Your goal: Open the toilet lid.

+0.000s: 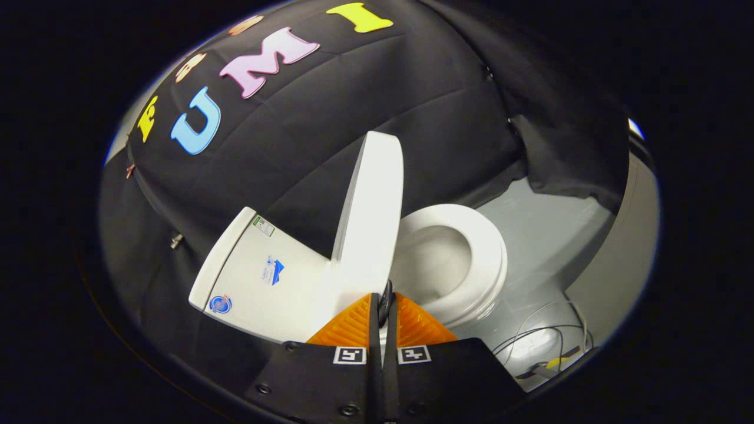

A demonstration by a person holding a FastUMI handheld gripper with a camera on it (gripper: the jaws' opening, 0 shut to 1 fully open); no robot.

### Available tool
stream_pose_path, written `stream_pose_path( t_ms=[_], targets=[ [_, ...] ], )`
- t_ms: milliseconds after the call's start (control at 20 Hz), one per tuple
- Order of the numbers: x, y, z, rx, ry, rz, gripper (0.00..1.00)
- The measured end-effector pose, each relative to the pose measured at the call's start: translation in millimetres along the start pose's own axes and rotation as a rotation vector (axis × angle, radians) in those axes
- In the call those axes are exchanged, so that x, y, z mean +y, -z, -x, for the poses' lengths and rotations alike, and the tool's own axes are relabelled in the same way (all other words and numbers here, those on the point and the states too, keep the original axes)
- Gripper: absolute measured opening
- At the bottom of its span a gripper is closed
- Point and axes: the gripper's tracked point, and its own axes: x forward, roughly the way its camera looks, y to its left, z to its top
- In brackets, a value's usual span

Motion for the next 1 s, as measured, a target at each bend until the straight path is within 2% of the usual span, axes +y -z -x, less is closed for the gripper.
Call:
stream_pose_path(
  t_ms=[100, 300, 1000],
  targets=[
    [7.8, -1.6, 2.2, -0.007, 0.029, 0.022, 0.05],
    [25.1, -1.9, 7.1, -0.008, 0.014, 0.032, 0.05],
    [102.5, 0.9, 20.2, -0.029, 0.013, 0.212, 0.05]
  ],
)
